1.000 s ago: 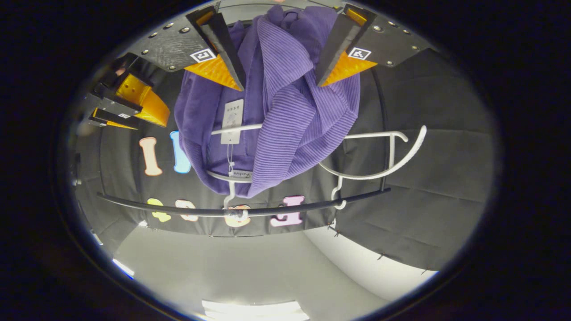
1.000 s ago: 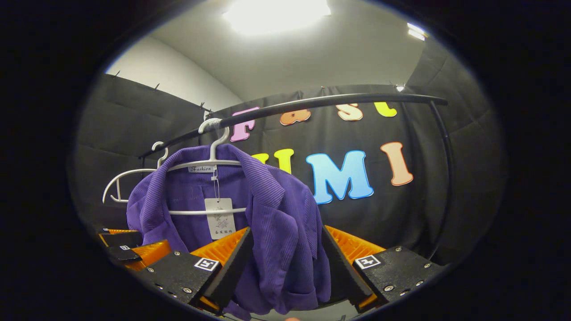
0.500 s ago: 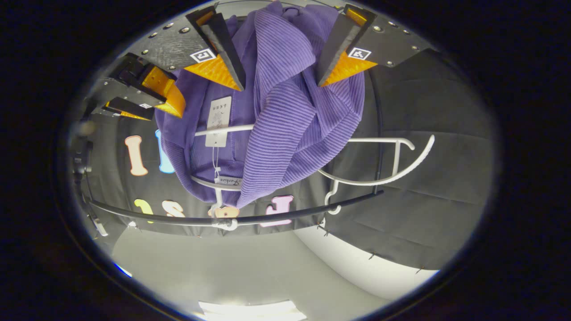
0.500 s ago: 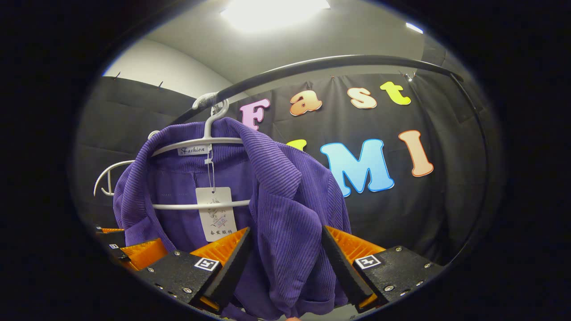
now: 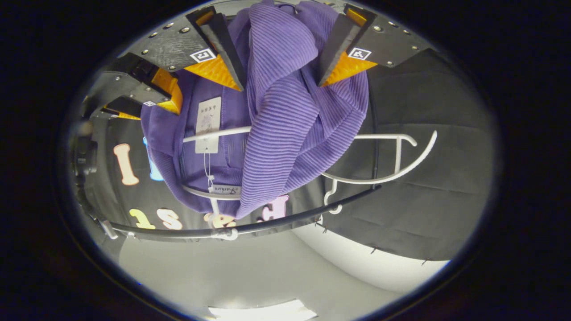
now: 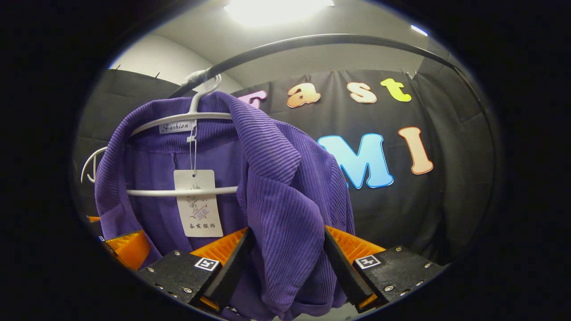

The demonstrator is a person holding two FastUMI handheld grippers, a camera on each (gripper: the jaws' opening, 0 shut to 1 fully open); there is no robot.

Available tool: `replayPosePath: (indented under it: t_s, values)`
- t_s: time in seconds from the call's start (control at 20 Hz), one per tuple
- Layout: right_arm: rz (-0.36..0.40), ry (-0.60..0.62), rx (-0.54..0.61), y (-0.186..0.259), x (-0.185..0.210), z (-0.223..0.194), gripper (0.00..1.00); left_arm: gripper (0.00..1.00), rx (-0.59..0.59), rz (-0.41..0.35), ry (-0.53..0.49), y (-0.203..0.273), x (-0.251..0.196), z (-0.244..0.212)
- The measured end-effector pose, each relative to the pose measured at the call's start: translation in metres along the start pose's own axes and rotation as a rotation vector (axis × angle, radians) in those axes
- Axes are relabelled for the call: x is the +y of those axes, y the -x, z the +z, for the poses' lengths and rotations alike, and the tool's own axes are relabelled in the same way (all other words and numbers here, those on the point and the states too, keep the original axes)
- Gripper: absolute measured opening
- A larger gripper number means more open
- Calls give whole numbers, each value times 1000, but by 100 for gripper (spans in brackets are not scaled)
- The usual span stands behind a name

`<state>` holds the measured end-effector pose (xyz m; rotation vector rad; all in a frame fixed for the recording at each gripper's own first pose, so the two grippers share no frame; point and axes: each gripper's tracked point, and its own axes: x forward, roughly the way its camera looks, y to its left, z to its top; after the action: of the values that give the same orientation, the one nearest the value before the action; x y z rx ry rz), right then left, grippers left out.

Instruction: Grasp the clothes on the hanger with both hands and then place them into the laundry hamper below.

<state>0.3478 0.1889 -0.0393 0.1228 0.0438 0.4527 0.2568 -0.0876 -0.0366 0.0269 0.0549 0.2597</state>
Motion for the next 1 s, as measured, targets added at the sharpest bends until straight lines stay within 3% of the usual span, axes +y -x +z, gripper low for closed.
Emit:
replayPosePath:
  t_s: [0.05, 0.1, 0.15, 0.2, 0.25, 0.3, 0.4, 0.6, 0.8, 1.0]
  values:
    - [11, 5, -5, -1, 3, 0, 93, 91, 2, 6, -10, -1, 1, -1]
    - [33, 9, -7, 0, 7, 2, 84, 96, 4, 7, -15, 0, 2, -2]
    - [59, 12, -10, 0, 12, 2, 77, 87, 8, 15, -13, -1, 5, -2]
    - [85, 16, -14, 0, 18, 4, 56, 78, 16, 14, 0, 0, 7, -6]
    - [96, 26, -25, -2, 20, 7, 45, 68, 25, 4, 11, 0, 5, -6]
    - [87, 43, -50, -3, 17, 12, 26, 55, 31, -13, 16, -2, 6, -9]
    - [109, 64, -97, -1, 22, 23, 7, 41, 53, -26, 33, -3, 7, -10]
    - [75, 121, -224, 5, 14, 59, 4, 13, 45, -37, 43, -5, 9, -5]
    - [39, 163, -297, 5, 3, 91, 4, 2, 32, -67, 54, 5, 10, 6]
    - [1, 168, -342, -1, -15, 116, 4, 7, -5, -66, 59, 16, 23, 30]
